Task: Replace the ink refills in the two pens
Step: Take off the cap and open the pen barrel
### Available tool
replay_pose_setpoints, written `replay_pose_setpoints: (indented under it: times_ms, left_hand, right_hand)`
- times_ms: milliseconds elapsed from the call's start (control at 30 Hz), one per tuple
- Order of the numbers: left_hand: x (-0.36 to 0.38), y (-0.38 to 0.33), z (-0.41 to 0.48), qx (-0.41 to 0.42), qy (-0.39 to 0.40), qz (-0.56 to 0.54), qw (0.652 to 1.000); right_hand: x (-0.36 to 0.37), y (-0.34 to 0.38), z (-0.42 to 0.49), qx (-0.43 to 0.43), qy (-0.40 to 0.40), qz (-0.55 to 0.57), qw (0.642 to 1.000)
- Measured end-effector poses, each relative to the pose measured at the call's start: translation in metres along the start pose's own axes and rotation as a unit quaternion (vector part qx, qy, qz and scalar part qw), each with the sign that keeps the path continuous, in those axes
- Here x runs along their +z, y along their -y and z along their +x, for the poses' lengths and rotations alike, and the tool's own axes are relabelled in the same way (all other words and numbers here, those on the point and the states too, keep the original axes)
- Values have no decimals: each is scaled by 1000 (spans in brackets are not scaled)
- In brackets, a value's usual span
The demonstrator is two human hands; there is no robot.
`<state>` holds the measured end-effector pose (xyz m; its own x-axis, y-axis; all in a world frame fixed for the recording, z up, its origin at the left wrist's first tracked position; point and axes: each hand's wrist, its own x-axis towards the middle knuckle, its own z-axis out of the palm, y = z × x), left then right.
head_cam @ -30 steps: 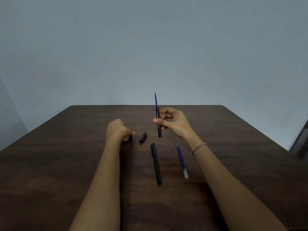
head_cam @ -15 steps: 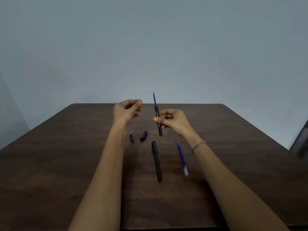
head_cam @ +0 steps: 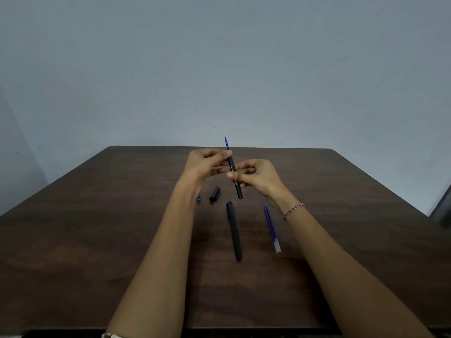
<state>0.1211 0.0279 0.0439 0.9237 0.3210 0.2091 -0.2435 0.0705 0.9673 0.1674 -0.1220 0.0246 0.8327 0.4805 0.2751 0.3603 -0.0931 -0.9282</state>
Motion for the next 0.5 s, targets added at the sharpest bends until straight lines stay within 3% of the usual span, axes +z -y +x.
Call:
replay_pose_setpoints:
  times_ms: [500]
  left_hand:
    - [-7, 1, 1, -5, -69, -115, 991]
  right_hand:
    - [-2, 1, -1, 45, 86, -19, 995]
